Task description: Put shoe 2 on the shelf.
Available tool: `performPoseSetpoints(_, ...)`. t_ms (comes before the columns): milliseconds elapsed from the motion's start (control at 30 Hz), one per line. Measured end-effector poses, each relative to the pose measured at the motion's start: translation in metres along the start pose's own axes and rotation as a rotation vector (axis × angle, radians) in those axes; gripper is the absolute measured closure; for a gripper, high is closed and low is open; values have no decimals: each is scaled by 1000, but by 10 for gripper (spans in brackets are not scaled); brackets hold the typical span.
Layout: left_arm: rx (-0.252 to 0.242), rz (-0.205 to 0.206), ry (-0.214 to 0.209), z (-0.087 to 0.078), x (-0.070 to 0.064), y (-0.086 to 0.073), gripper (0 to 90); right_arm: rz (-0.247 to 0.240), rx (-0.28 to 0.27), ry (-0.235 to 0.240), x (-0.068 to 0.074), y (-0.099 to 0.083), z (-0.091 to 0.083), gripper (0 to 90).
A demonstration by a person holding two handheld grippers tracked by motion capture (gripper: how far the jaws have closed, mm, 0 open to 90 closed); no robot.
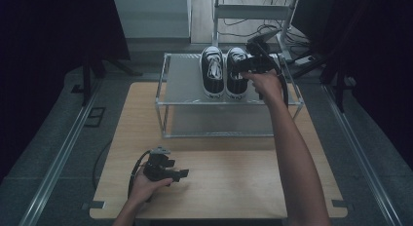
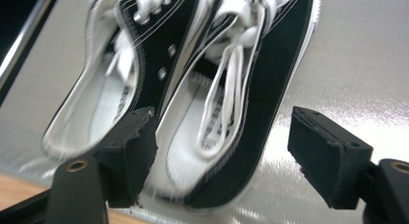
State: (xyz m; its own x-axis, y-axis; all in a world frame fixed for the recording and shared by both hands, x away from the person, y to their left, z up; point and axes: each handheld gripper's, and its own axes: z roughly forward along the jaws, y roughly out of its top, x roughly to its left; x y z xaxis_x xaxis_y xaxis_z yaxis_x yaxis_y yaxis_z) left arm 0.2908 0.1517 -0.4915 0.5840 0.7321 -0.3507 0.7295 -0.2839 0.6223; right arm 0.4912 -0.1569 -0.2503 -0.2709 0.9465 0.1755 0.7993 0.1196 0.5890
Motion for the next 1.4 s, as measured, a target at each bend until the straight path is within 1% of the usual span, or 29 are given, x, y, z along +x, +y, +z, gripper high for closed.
performPoseSetpoints(67, -2, -4, 3, 0, 1, 0, 241, -9, -21, 25, 0, -7, -7, 278)
performPoseSetpoints(100, -3, -8, 4, -1, 1, 0, 241, -12, -40, 42, -1, -11, -10, 280)
performPoseSetpoints(133, -3, -8, 5, -1, 1, -1, 241, -18, -47, 65, -2, -14, -13, 281)
performPoseSetpoints(233, 0, -6, 6, -1, 1, -1, 241, -52, -57, 94, -2, -25, -18, 276)
performPoseSetpoints(433, 3, -4, 8, 0, 0, -1, 241, -88, -77, 160, -7, -48, -28, 279)
performPoseSetpoints(767, 3, -3, 10, -1, 1, -1, 241, -172, -129, 228, -24, -94, -35, 296)
performPoseSetpoints(867, 5, -1, 12, 0, 0, -1, 242, -190, -146, 243, -30, -110, -33, 297)
performPoseSetpoints(967, 8, -1, 12, 1, 0, -1, 242, -202, -152, 253, -37, -126, -27, 297)
performPoseSetpoints(1000, 10, 1, 14, 2, -1, -1, 242, -204, -153, 250, -39, -130, -25, 297)
performPoseSetpoints(1133, 6, 0, 12, 1, -1, -1, 242, -199, -159, 267, -49, -147, -17, 297)
performPoseSetpoints(1267, 0, -3, 18, 0, 1, -2, 241, -211, -167, 272, -57, -161, -10, 298)
performPoseSetpoints(1400, 0, -3, 17, 1, 1, -1, 242, -211, -165, 273, -63, -171, -5, 302)
